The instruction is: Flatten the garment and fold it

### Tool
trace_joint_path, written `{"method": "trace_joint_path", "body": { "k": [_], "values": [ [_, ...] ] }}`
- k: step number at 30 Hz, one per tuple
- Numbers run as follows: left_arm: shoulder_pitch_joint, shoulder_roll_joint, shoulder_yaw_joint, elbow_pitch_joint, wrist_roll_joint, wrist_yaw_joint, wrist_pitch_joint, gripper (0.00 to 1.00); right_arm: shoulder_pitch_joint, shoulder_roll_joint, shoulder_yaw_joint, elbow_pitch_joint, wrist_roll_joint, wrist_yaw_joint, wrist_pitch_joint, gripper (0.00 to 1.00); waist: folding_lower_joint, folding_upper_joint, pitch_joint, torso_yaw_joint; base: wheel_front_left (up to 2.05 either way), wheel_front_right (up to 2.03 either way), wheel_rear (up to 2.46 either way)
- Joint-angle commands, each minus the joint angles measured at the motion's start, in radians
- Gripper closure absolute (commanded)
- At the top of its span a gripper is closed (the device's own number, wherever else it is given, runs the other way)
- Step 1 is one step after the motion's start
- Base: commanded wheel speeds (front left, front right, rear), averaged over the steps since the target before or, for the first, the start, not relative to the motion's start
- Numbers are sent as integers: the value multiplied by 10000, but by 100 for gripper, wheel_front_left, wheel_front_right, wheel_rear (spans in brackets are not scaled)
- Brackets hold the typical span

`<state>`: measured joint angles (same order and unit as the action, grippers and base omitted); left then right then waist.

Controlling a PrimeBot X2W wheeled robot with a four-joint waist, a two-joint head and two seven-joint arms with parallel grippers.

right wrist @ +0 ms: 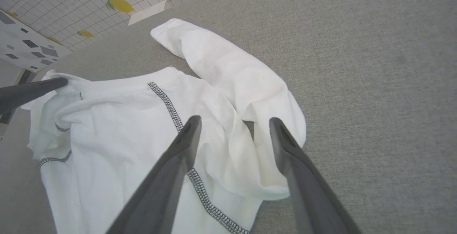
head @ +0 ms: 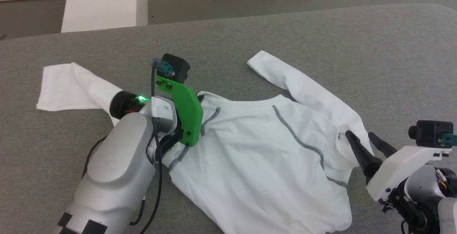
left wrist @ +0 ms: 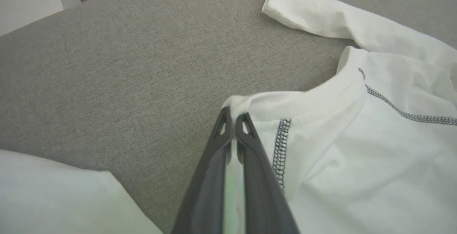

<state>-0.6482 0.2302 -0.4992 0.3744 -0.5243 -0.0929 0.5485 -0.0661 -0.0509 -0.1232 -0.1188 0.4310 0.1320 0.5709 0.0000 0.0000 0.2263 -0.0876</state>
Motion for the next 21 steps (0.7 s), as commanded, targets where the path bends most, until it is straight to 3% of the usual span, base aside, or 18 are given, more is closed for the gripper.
{"method": "trace_joint_path", "body": {
  "k": [1,5,6,7,8,13,17,21],
  "values": [
    [-236,66,-39,386,97,-28,-72,100,-146,6,54,75,17,-13,-93,0,0,0,448,-436,0,0,0],
    [-637,-45,-102,1346,92,-128,-476,100,-181,6,112,224,-22,-13,-197,0,0,0,618,-521,0,0,0],
    [-694,-111,-89,1519,65,-140,-623,73,-176,6,111,249,-28,-13,-215,0,0,0,623,-509,0,0,0],
    [-769,-156,-92,1716,95,-148,-849,17,-174,6,113,276,-34,-13,-232,0,0,0,619,-492,0,0,0],
    [-802,-199,-77,1892,88,-153,-1004,0,-179,6,120,300,-35,-13,-241,0,0,0,592,-469,0,0,0],
    [-911,-315,345,2274,-217,-187,-2236,0,-155,7,109,350,-139,-13,-227,0,0,0,186,-158,0,0,0],
    [-618,-94,704,1931,-297,-110,-3237,0,-18,7,49,362,-159,-13,-166,0,0,0,-248,200,0,0,0],
    [-57,149,451,1235,-213,99,-2560,0,213,7,-77,362,-128,-13,-91,0,0,0,-529,638,0,0,0]
  ]
}}
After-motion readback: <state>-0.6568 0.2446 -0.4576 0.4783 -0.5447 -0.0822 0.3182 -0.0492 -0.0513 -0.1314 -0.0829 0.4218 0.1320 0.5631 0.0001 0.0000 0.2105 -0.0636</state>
